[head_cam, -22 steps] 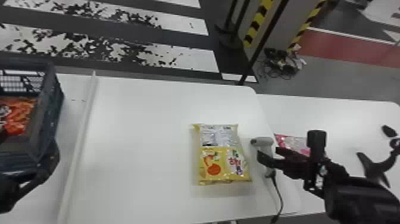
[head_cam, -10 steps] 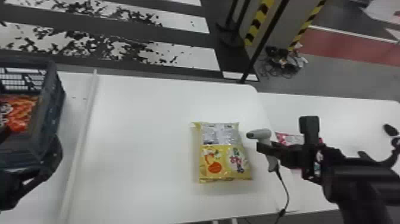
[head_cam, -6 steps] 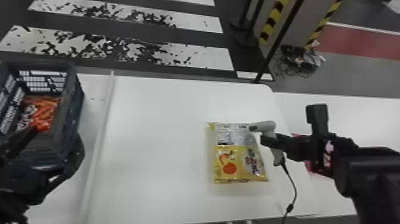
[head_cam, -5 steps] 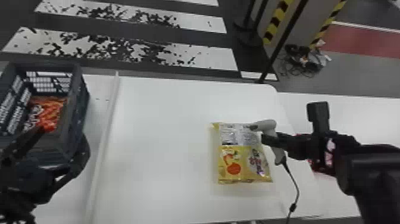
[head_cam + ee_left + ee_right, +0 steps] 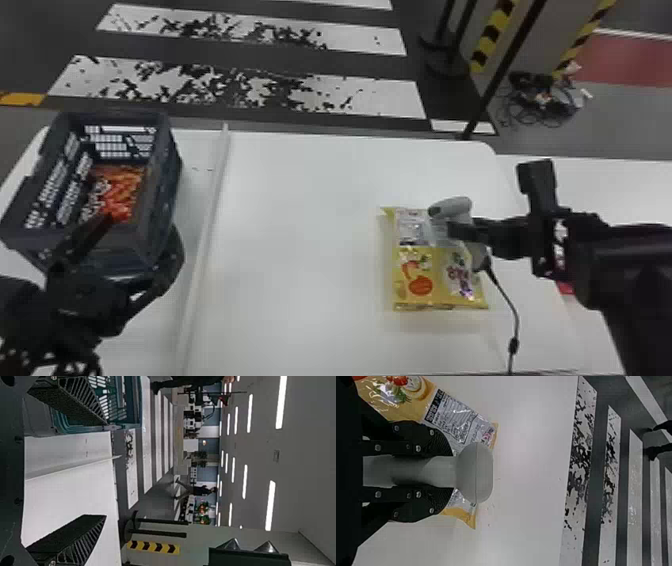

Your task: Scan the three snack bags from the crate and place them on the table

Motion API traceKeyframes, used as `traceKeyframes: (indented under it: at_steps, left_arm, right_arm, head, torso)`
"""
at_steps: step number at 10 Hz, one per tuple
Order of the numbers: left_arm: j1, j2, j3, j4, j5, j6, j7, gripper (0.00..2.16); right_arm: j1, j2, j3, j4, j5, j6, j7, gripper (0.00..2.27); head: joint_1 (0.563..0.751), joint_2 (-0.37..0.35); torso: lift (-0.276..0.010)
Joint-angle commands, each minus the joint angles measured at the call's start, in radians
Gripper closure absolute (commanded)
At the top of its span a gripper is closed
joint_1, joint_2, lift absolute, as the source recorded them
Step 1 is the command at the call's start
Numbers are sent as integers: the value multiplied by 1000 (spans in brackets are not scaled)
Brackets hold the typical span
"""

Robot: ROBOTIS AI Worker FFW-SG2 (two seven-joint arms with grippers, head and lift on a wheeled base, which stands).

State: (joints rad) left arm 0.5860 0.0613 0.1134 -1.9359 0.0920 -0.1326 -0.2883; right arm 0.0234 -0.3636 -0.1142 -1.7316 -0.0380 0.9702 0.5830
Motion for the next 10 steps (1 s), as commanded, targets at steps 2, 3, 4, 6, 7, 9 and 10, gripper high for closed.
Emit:
traceKeyframes:
  at_steps: [2, 3, 4, 6, 7, 9, 10]
  left_arm:
    - [0, 0, 2, 2, 0, 0, 0, 36]
    - [0, 0, 2, 2, 0, 0, 0, 36]
    - [0, 0, 2, 2, 0, 0, 0, 36]
    - [0, 0, 2, 0, 0, 0, 0, 36]
    - [0, 0, 3, -1, 0, 0, 0, 36]
    - [0, 0, 2, -1, 0, 0, 0, 36]
    - [-3, 0, 0, 0, 0, 0, 0, 36]
  right_arm:
    - [-34, -1, 5, 60, 15, -7, -5, 2256]
    - [-36, 0, 5, 63, 15, -11, -5, 2256]
    - [-36, 0, 4, 61, 13, -14, -5, 2256]
    - [-29, 0, -19, 43, 1, -11, -5, 2256]
    - [-25, 0, -38, 40, 0, -11, -5, 2256]
    - [-6, -5, -88, 56, 0, -35, -5, 2256]
    - [3, -9, -116, 78, 0, -63, -5, 2256]
  head:
    - [695, -123]
    - [695, -128]
    - [695, -132]
    - [695, -133]
    - [695, -134]
    - [695, -151]
    - [695, -160]
  torso:
    - [-62]
    - [-62]
    - [-62]
    - [-62]
    - [-62]
    - [-62]
    - [-62]
